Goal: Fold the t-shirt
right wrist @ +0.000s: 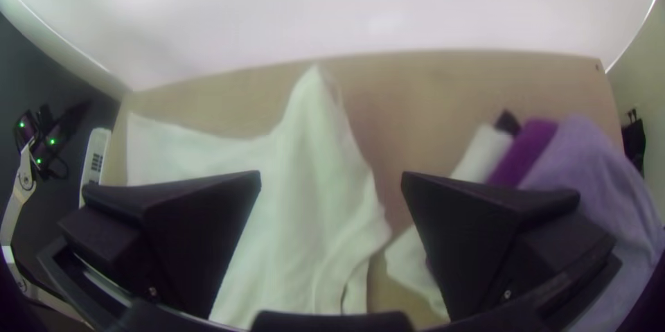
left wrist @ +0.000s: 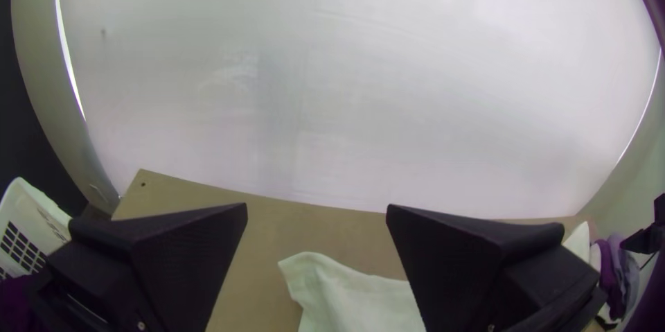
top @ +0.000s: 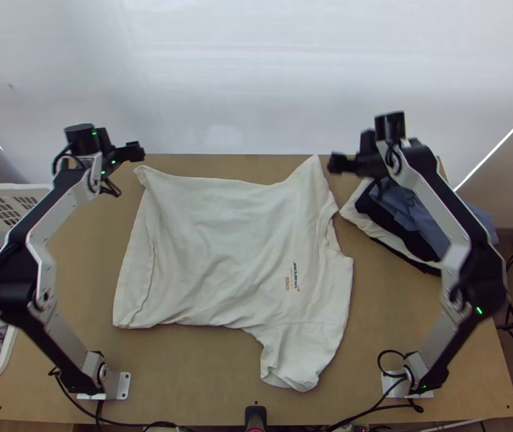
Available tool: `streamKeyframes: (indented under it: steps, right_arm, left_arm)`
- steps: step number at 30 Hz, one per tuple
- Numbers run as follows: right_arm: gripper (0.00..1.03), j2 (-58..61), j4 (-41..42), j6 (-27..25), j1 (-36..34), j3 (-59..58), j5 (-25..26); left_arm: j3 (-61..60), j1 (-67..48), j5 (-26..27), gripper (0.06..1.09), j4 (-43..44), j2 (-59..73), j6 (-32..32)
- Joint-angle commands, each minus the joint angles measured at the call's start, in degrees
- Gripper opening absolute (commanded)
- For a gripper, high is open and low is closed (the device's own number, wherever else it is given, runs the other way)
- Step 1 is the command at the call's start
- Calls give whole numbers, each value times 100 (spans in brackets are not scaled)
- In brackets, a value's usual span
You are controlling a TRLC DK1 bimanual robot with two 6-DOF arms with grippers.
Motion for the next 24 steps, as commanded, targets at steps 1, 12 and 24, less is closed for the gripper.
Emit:
streamKeyframes:
  steps: [1, 12, 24]
  right_arm:
    - [92, -1789, -1004, 272, -74, -2135, -333]
    - [99, -4646, -1338, 870, -13, -4737, -341]
    - [98, -6439, -1567, 2628, 1279, -6433, -412]
  left_arm:
    - [-659, 62, 11, 104, -634, -1285, 860]
    - [-1512, -228, 2, 104, -1144, -2753, 1063]
    - [-2083, -667, -51, 104, -1750, -3517, 983]
